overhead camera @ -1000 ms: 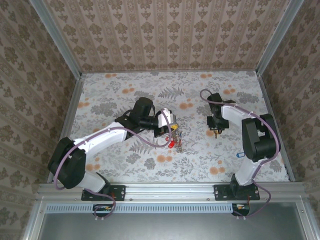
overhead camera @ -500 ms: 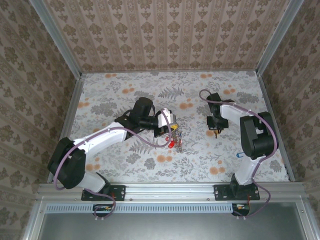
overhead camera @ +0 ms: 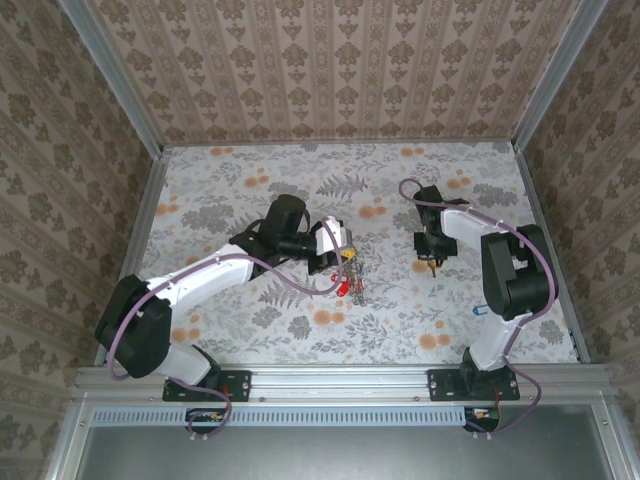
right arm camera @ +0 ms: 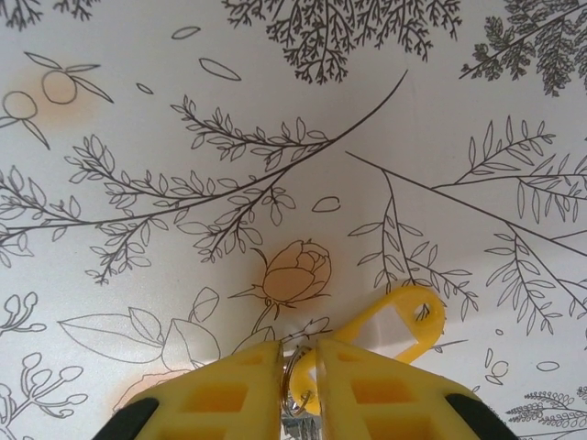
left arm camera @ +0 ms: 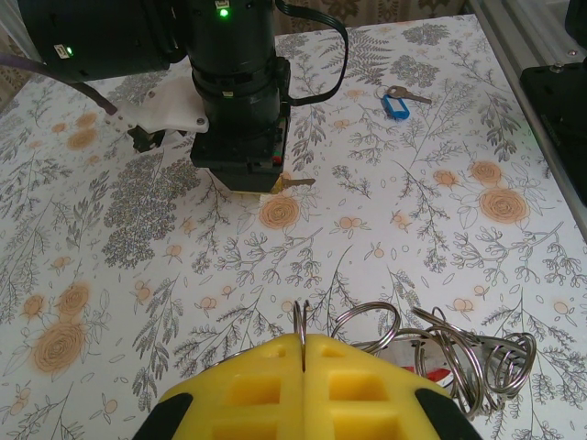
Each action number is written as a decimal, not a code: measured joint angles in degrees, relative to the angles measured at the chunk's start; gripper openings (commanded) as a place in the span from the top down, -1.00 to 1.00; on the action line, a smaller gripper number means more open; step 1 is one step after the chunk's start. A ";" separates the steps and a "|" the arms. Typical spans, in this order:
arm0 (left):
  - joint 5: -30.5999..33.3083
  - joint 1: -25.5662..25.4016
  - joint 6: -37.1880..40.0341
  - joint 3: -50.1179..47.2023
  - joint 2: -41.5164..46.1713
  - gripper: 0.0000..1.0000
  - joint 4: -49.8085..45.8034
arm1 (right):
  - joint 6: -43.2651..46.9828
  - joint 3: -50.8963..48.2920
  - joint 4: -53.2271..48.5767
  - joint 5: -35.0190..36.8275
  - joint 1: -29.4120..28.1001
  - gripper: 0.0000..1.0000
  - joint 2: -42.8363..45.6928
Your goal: Put the keys on the keyring
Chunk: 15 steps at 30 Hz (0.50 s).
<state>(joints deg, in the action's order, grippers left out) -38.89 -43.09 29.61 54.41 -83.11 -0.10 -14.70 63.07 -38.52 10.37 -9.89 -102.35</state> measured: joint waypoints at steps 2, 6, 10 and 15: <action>0.00 0.00 0.02 0.00 0.00 1.00 0.00 | 0.00 0.00 -0.42 -0.02 0.00 0.69 0.00; 0.00 0.00 0.00 0.00 0.00 1.00 0.00 | -0.07 0.00 -0.87 0.00 0.00 0.80 0.15; 0.00 0.00 0.00 0.00 0.00 1.00 -0.15 | 0.00 -0.02 -1.01 -0.02 0.22 0.81 1.09; 0.00 0.00 0.00 0.00 0.00 1.00 -0.59 | -0.02 -0.02 -1.01 -0.02 0.52 0.85 1.49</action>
<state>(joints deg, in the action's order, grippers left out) -38.89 -43.09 29.61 54.41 -83.11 -0.69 -14.72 63.05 -39.53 10.35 -9.37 -100.86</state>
